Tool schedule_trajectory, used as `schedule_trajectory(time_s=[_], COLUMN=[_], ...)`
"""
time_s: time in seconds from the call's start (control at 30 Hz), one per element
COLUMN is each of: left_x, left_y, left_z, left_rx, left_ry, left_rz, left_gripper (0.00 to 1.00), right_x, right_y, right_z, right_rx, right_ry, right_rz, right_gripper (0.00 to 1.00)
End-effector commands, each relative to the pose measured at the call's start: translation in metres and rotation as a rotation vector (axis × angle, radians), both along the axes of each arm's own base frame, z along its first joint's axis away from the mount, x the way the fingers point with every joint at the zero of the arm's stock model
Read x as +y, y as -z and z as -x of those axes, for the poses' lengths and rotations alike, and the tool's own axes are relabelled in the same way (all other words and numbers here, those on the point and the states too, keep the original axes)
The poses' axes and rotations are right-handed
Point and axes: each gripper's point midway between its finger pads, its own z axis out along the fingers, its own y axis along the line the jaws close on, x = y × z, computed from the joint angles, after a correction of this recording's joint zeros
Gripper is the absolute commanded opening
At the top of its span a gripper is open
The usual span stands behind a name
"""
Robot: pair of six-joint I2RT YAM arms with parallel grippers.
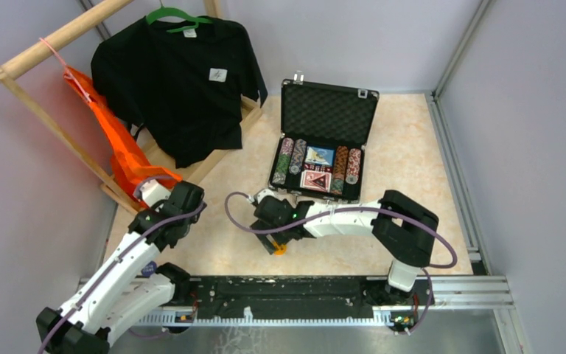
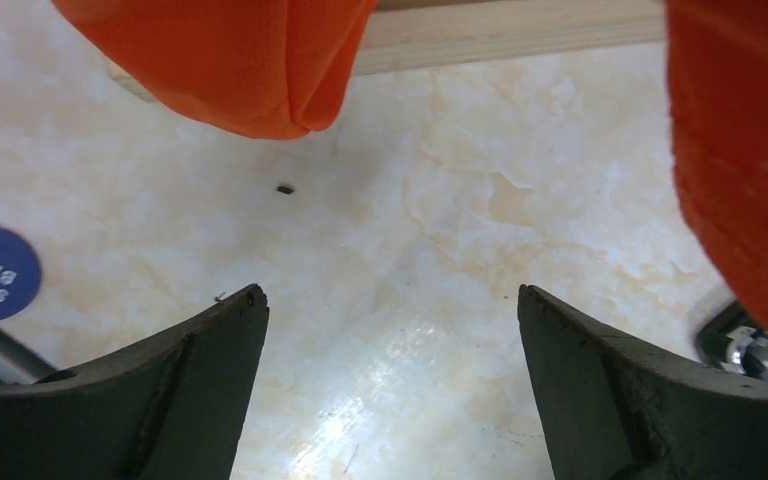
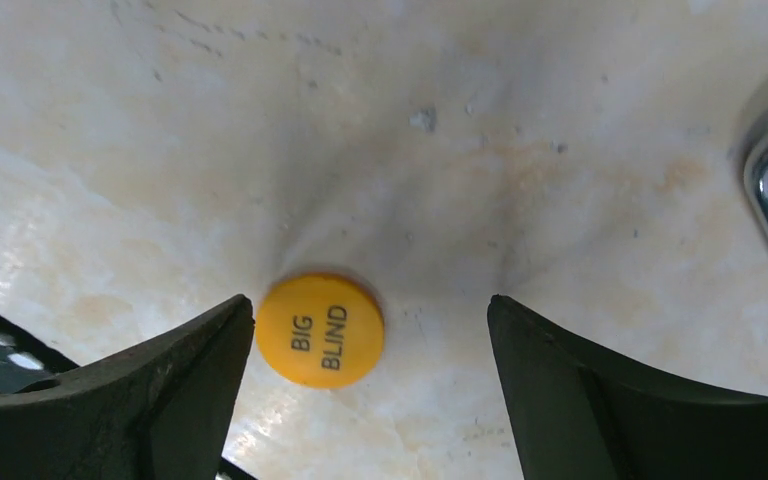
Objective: Pack up texas hold em set
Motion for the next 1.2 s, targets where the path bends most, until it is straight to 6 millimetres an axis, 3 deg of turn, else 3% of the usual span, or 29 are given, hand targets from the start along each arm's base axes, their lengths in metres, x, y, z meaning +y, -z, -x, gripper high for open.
schedule_trajectory(time_s=[0.0, 0.23, 0.57, 0.93, 1.17], left_x=[-0.012, -0.018, -0.02, -0.023, -0.024], left_y=[-0.008, 0.001, 0.004, 0.005, 0.009], left_z=[-0.016, -0.02, -0.019, -0.022, -0.021], left_rx=[-0.112, -0.126, -0.119, -0.106, -0.089], left_ry=[0.051, 0.072, 0.081, 0.097, 0.103], left_rz=[0.056, 0.079, 0.084, 0.081, 0.078], left_gripper=[0.99, 0.99, 0.99, 0.99, 0.99], right_x=[-0.013, -0.012, -0.008, -0.014, -0.014], right_y=[-0.019, -0.001, 0.008, 0.017, 0.021], right_z=[0.0, 0.02, 0.027, 0.033, 0.037], right_rx=[-0.107, -0.092, -0.061, -0.05, -0.064], right_ry=[0.101, 0.105, 0.09, 0.099, 0.101], right_rz=[0.035, 0.082, 0.063, 0.087, 0.125], right_gripper=[0.88, 0.87, 0.85, 0.69, 0.64])
